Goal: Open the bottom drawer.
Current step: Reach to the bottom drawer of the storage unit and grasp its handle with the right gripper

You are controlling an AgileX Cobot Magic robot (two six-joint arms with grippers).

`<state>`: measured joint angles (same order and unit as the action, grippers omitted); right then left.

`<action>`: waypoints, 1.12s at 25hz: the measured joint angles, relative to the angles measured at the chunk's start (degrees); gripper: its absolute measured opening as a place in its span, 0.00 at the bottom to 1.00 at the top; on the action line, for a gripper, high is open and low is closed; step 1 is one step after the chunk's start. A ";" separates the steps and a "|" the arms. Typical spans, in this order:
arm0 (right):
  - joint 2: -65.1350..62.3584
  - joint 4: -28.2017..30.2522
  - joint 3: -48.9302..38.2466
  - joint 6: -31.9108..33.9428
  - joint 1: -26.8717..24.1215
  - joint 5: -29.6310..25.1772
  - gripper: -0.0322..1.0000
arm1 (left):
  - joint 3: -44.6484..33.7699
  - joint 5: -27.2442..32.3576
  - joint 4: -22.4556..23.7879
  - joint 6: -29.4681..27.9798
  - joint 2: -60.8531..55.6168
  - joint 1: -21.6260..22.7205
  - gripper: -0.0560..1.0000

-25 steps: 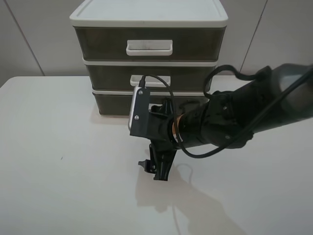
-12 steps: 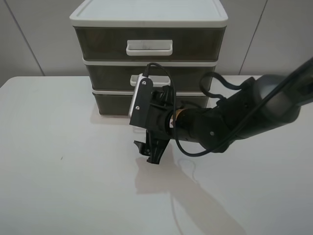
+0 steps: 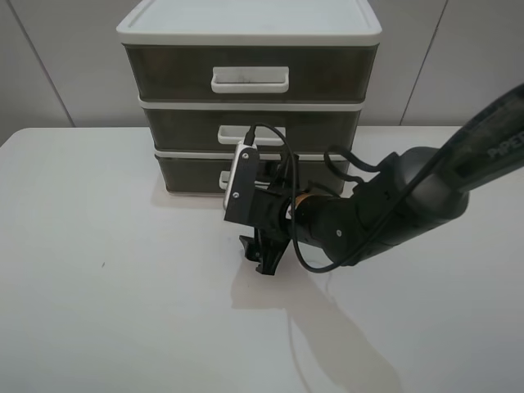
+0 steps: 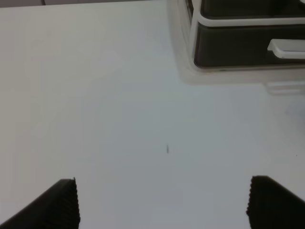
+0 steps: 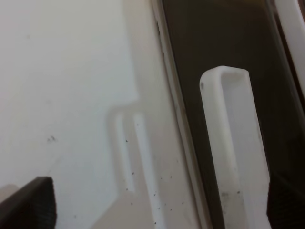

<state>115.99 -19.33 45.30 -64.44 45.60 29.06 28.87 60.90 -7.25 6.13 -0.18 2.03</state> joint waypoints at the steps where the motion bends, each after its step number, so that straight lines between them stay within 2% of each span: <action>1: 0.40 -0.06 0.04 0.00 0.00 0.54 0.77 | 0.00 0.00 0.00 0.00 0.00 0.00 0.73; 11: 2.66 -0.11 0.06 0.00 0.00 4.05 0.77 | 0.00 0.00 0.00 0.00 0.00 0.00 0.73; 28: 2.66 1.99 0.48 -1.92 -2.18 3.17 0.77 | 0.00 0.00 0.00 0.00 0.00 0.00 0.73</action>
<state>118.65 -17.34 45.78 -66.36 43.42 32.23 28.87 60.90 -7.25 6.13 -0.18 2.03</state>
